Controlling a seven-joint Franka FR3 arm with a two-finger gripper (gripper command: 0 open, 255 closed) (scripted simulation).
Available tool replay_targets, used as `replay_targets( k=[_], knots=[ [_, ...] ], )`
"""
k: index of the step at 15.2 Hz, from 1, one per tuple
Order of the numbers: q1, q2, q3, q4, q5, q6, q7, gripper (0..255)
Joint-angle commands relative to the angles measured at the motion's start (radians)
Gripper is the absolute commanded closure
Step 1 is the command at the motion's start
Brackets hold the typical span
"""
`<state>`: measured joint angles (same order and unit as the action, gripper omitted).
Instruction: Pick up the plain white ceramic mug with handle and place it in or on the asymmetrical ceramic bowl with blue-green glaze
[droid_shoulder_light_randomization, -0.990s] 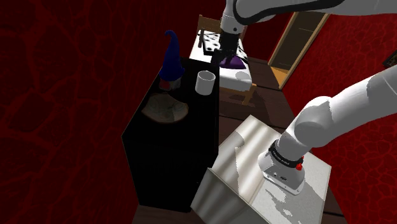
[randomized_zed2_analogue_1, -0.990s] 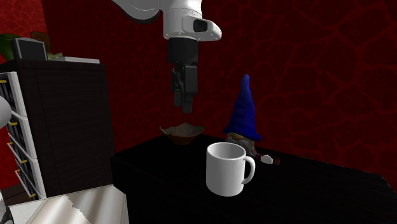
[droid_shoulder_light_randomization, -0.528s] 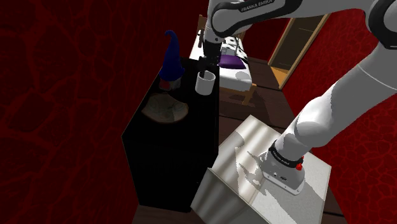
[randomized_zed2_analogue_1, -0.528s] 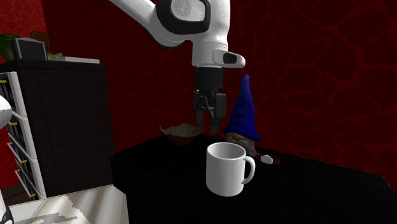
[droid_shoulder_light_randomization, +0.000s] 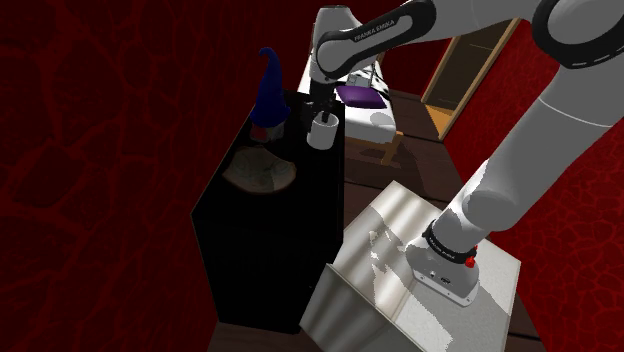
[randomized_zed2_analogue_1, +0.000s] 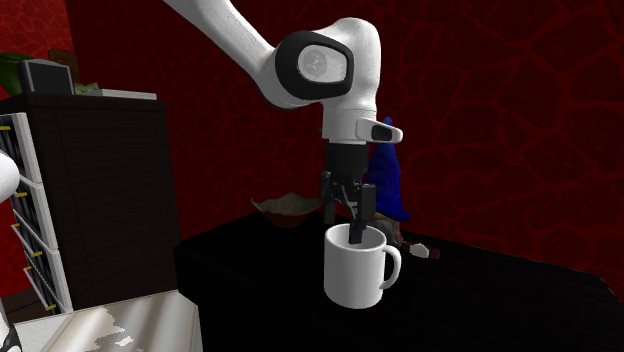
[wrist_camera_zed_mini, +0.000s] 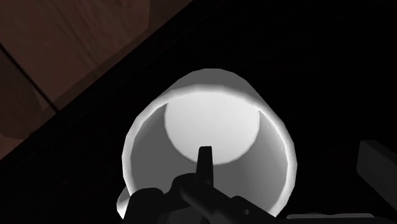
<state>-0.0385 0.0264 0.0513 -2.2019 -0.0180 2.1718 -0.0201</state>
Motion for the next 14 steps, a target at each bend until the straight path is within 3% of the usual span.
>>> replay_targets(
  k=[1,10,11,14],
  knots=[
    [0.0,0.015,0.0,-0.011,-0.001,0.026,0.001,0],
    [0.0,0.026,0.0,-0.021,-0.002,0.047,0.002,0],
    [0.0,0.026,0.0,-0.021,-0.002,0.047,0.002,255],
    [0.0,0.026,0.0,-0.021,-0.002,0.047,0.002,255]
  ],
)
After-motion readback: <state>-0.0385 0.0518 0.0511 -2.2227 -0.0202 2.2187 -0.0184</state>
